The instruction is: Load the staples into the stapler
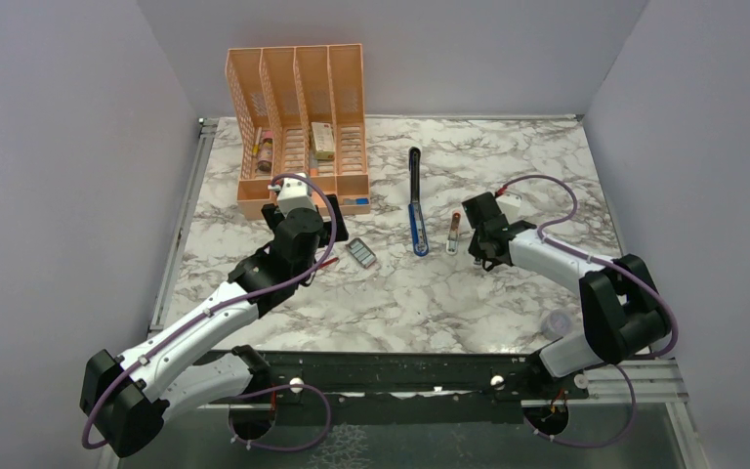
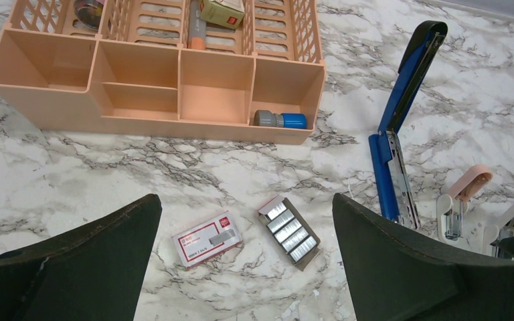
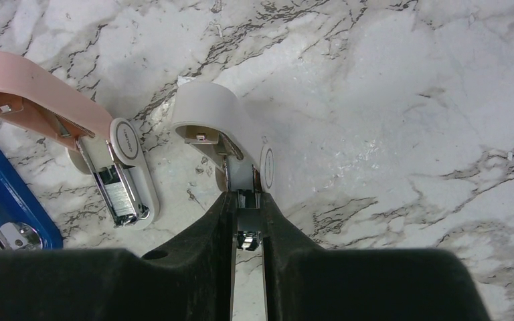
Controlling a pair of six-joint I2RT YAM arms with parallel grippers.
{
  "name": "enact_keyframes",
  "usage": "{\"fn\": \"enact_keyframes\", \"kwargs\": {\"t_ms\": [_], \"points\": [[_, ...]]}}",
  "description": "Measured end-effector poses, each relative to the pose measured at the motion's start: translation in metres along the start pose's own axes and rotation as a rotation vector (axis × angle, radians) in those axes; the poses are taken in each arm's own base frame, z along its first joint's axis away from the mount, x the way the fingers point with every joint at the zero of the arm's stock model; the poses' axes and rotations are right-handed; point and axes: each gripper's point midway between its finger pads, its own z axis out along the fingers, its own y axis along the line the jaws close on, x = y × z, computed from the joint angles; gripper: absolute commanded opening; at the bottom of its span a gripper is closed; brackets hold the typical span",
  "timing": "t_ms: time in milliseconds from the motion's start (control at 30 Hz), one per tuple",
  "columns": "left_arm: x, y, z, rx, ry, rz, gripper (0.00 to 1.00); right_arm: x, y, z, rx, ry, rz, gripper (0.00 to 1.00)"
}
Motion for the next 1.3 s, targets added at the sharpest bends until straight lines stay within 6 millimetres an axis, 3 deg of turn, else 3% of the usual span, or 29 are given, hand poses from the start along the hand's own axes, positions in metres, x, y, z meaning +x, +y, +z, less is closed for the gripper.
{"fn": "enact_keyframes", "kwargs": {"t_ms": [633, 1300], "points": [[0.0000, 0.0000, 0.0000, 0.000, 0.000, 0.000, 0.99, -0.0059, 0.0016, -0.0054, -0.015, -0.018, 0.014, 0.21], [0.0000, 0.0000, 0.0000, 0.000, 0.000, 0.000, 0.99, 0.0006, 0.0021, 0.0014, 0.005, 0.003, 0.052, 0.21]]}}
